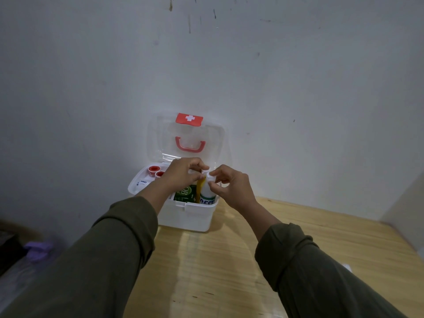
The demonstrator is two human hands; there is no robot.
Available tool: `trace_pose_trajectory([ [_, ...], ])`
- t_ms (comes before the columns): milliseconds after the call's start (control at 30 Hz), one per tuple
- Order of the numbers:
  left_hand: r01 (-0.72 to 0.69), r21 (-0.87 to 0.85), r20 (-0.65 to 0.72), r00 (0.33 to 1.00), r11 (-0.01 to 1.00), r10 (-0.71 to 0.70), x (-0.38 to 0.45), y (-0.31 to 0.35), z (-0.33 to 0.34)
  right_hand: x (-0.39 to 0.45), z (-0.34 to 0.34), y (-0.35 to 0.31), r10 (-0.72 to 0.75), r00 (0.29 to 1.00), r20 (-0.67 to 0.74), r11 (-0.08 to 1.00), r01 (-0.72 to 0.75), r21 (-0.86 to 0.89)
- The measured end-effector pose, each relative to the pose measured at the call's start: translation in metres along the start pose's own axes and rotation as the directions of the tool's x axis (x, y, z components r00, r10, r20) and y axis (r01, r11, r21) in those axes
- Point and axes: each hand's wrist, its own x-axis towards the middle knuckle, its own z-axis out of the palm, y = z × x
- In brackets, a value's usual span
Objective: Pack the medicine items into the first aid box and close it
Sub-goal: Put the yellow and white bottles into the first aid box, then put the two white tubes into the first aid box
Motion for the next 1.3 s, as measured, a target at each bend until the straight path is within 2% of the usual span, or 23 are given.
trace_pose_trajectory([
  [533,-0.006,0.021,-0.044,0.999,1.000,0.007,-0.010,0.000,0.001,-0.003,-0.004,0.004,-0.092,0.994,0.062,0.990,0.098,-0.101],
  [700,0.006,0.038,-0.060,0.998,0.999,-0.004,-0.016,0.005,-0.005,-0.007,-0.017,-0.003,-0.095,0.995,0.019,0.991,0.097,-0.090],
  [867,-0.017,0.087,-0.117,0.993,0.996,0.028,-0.022,0.023,-0.015,-0.018,-0.042,-0.010,-0.043,0.998,-0.037,0.996,0.040,-0.080],
  [1067,-0.111,0.101,-0.191,0.973,0.989,0.129,-0.037,0.059,-0.011,-0.053,-0.087,-0.013,0.030,0.995,-0.099,0.991,-0.043,-0.130],
  [1300,-0.232,0.080,-0.058,0.970,0.969,0.237,-0.063,0.115,0.057,-0.135,-0.154,0.012,0.197,0.970,-0.144,0.950,-0.226,-0.218],
])
